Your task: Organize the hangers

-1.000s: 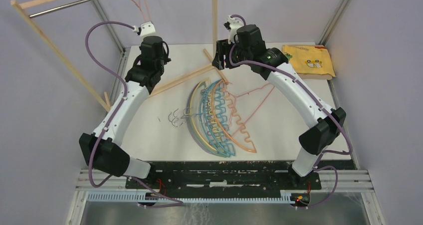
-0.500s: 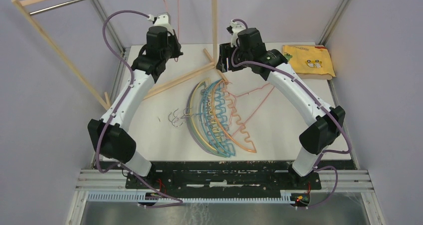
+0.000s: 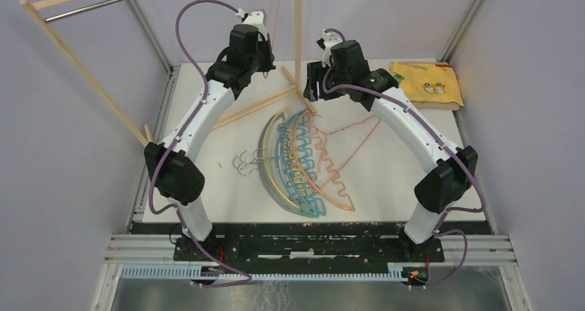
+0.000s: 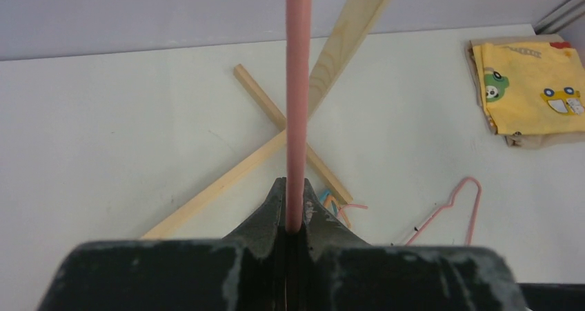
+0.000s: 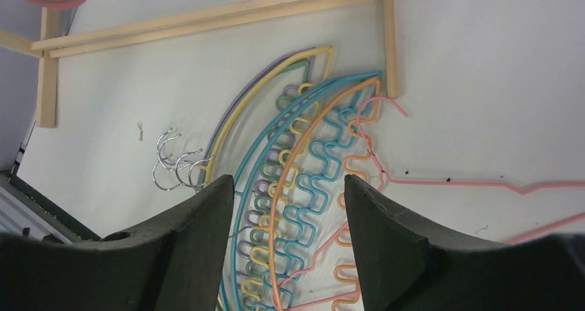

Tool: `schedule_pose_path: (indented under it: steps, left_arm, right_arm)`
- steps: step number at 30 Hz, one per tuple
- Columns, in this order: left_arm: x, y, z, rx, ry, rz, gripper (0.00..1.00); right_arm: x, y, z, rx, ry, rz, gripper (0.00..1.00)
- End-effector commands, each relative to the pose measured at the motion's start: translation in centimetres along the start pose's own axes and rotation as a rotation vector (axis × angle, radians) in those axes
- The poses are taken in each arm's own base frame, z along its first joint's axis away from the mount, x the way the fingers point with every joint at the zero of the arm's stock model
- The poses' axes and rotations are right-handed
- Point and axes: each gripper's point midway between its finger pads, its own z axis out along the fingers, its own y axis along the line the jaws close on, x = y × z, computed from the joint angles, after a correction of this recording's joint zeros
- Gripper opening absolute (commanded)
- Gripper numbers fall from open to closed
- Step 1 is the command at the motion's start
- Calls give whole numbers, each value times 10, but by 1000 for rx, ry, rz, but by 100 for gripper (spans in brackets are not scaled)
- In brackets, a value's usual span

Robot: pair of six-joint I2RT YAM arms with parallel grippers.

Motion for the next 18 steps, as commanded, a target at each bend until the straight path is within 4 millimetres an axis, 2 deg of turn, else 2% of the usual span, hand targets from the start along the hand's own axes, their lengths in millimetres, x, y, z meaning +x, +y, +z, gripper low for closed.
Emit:
schedule_pose_path:
  steps: [1, 3, 6, 11, 14, 17, 18]
  left_arm:
    - [52, -6, 4, 13, 169, 60, 6]
    - [56, -4, 5, 5, 178, 58, 8]
    - [57, -2, 3, 3, 179, 67, 18]
    - [47, -2, -7, 4, 152, 84, 49]
    - [36, -2, -19, 12, 118, 96, 74]
    - [28, -3, -36, 28, 85, 97, 94]
    - [27, -4, -42, 37, 78, 96, 96]
  right_arm:
    - [-17, -4, -19, 17, -65, -12, 68]
    - [-16, -5, -19, 19, -63, -10, 68]
    - [-15, -7, -19, 24, -61, -10, 69]
    - [-12, -18, -20, 83, -49, -11, 82]
    - [-5, -23, -21, 103, -22, -20, 83]
    - [8, -27, -18, 117, 24, -22, 84]
    - [14, -29, -17, 125, 42, -21, 84]
